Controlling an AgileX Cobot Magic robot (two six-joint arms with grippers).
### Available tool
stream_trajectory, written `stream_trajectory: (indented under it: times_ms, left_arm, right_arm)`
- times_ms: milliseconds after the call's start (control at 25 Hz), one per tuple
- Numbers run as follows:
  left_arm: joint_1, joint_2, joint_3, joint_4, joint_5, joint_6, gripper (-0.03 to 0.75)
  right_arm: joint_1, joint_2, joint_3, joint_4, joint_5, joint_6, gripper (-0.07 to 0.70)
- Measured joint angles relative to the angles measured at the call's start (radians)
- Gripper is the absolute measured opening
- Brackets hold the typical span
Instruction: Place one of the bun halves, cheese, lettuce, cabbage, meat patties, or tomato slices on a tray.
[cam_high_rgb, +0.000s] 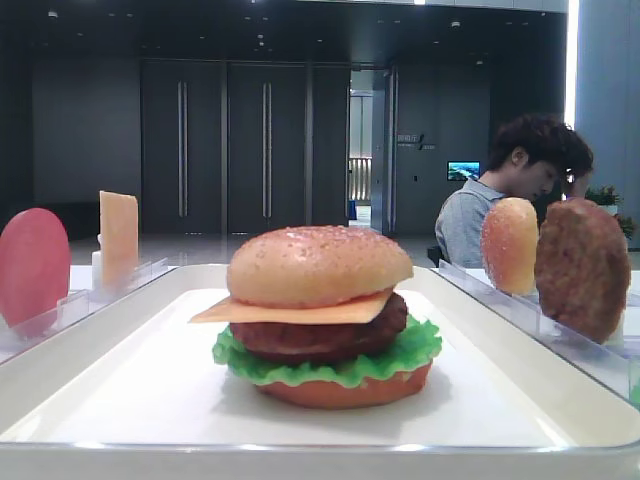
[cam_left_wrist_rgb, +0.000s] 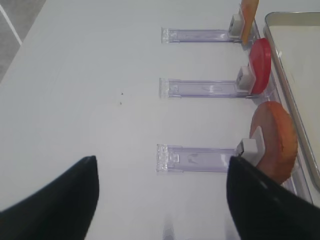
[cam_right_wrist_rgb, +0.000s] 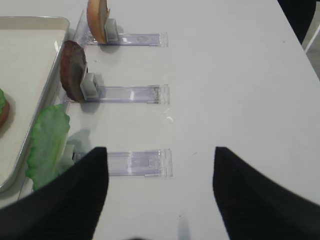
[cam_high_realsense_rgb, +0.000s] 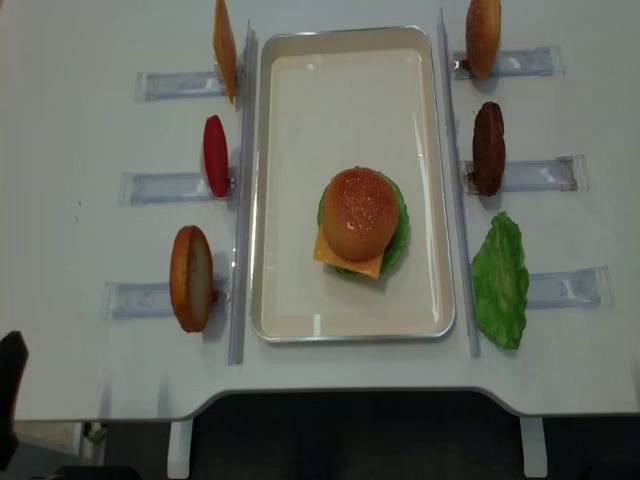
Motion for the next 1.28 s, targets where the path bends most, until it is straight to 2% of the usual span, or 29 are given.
stream_trajectory:
  times_ms: [320, 920, 1280]
  left_arm:
    - [0.000, 0.000, 0.000, 0.001, 0.000, 0.000, 0.566]
    - [0.000, 0.000, 0.000, 0.001, 0.000, 0.008, 0.358]
    - [0.000, 0.000, 0.000, 0.001, 0.000, 0.008, 0.267]
  right_arm:
    - [0.000, 0.000, 0.000, 0.000, 0.000, 0.000, 0.434]
    - [0.000, 0.000, 0.000, 0.000, 0.000, 0.000, 0.434]
    - [0.000, 0.000, 0.000, 0.000, 0.000, 0.000, 0.434]
